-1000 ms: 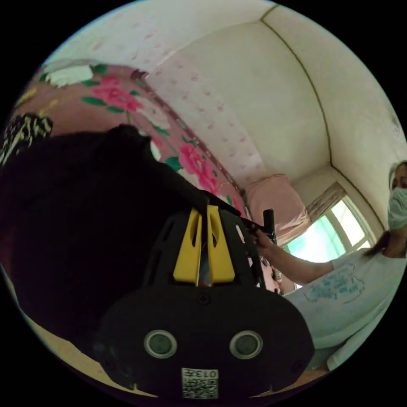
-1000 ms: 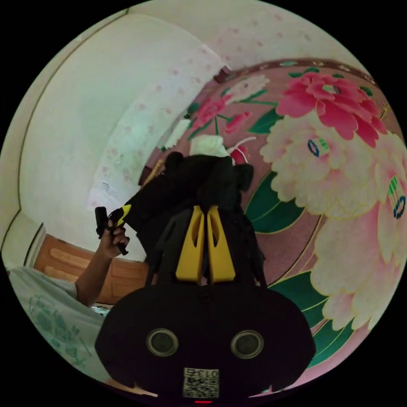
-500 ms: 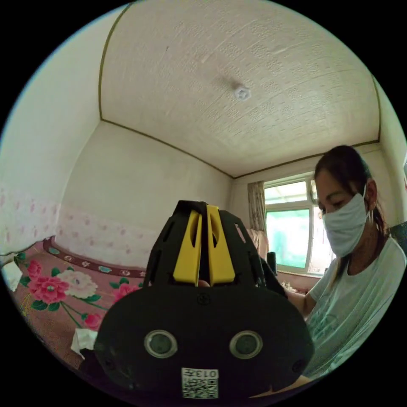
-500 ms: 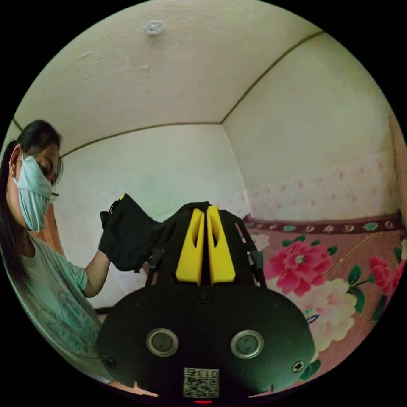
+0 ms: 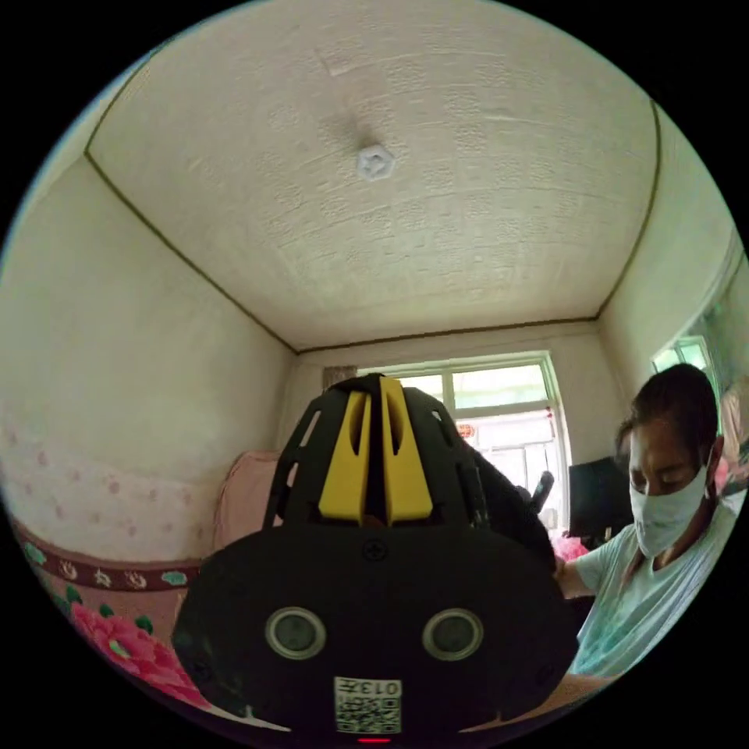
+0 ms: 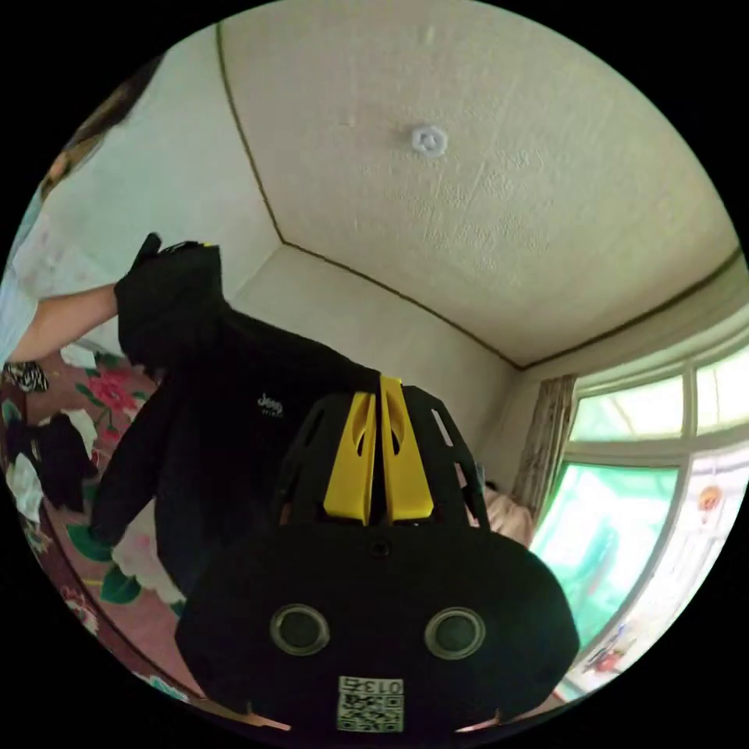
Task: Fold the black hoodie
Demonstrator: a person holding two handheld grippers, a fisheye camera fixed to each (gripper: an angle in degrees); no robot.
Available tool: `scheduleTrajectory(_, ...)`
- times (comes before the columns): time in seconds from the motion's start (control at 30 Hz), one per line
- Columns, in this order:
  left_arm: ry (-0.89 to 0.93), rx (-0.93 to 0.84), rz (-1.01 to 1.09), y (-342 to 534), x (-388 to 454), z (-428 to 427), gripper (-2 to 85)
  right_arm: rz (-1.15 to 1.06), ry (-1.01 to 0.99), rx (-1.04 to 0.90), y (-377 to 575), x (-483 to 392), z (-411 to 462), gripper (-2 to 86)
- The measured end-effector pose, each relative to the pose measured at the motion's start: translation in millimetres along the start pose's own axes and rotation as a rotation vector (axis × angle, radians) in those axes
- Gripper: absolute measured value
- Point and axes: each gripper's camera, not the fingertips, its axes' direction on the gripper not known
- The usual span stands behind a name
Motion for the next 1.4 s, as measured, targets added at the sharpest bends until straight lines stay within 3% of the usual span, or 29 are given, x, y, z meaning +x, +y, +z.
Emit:
scheduleTrajectory(0.13,0.048,-0.107,-0.032,30,-31,21,0.9,-0.104,-0.163,-0.120,28,-28,-43,0.1)
scheduleTrajectory(0.23,0.046,-0.235,-0.188,86,-74,17,1.1,-0.140,-0.388,-0.302,75,-79,-48,0.1)
scheduleTrajectory(0.33,-0.138,-0.393,-0.403,165,-114,-9,1.5,-0.001,-0.669,-0.549,145,-155,-26,0.3)
scheduleTrajectory(0.4,-0.362,-0.553,-0.794,247,-151,-46,2.2,0.164,-0.855,-0.727,216,-239,-6,0.6)
scheduleTrajectory(0.5,-0.629,-0.669,-1.162,333,-162,-103,4.1,0.321,-1.049,-0.954,295,-339,13,1.1)
scheduleTrajectory(0.6,-0.770,-0.785,-1.245,367,-146,-121,8.5,0.392,-1.269,-1.085,329,-387,18,2.2)
scheduleTrajectory(0.7,-0.848,-0.561,-1.220,362,-125,-126,9.0,0.382,-1.151,-1.120,351,-380,8,4.7)
scheduleTrajectory(0.77,-0.863,-0.579,-1.171,358,-116,-108,9.1,0.351,-1.003,-1.182,376,-369,-2,6.6)
scheduleTrajectory(0.97,-0.646,-1.168,-0.795,361,-91,59,13.7,0.519,-0.604,-1.476,498,-307,-45,8.8)
scheduleTrajectory(1.2,-0.214,-1.407,-0.538,406,-24,285,18.1,0.789,-0.234,-1.627,623,-243,-91,13.4)
scheduleTrajectory(1.3,-0.062,-1.523,-0.394,420,10,364,19.8,0.927,-0.193,-1.678,672,-234,-108,14.0)
scheduleTrajectory(1.4,-0.053,-1.662,-0.229,434,32,422,21.6,0.914,-0.198,-1.729,702,-242,-117,12.1)
